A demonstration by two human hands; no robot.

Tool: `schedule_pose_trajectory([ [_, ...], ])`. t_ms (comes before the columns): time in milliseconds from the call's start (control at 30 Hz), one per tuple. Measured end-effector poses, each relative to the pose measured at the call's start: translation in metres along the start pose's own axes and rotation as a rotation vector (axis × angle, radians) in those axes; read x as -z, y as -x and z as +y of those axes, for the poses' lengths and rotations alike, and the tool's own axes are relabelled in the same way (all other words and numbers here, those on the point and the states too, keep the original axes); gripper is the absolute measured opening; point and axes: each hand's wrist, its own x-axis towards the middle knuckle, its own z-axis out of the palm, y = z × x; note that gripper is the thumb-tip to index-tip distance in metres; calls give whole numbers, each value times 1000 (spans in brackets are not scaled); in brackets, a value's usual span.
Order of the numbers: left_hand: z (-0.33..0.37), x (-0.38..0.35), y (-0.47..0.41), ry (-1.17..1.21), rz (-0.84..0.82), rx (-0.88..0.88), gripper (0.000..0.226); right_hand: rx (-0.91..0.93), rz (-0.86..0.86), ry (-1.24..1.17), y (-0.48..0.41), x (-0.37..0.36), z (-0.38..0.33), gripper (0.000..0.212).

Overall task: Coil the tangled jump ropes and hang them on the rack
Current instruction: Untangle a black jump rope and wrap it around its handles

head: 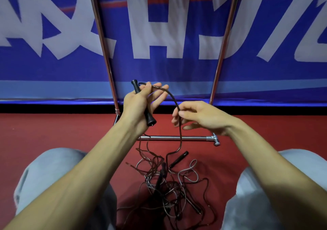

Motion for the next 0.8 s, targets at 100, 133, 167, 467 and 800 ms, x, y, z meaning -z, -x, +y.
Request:
schedule_pose_trajectory([
  [100, 6, 2, -3, 139, 14, 47, 19, -9, -56, 33, 0, -4, 1, 16],
  [133, 8, 3, -3, 175, 25, 66, 23, -7, -66, 15, 1, -5, 1, 14],
  [167, 9, 4, -4, 196, 42, 75, 25, 2, -64, -22, 1, -5, 0, 13],
  [467, -13, -2, 8, -496, -168, 187, 15, 209, 222, -519, 13, 28, -12, 13],
  [800, -26, -8, 20, -704, -402, 206, 20, 206, 500, -973, 6, 41, -6, 9],
])
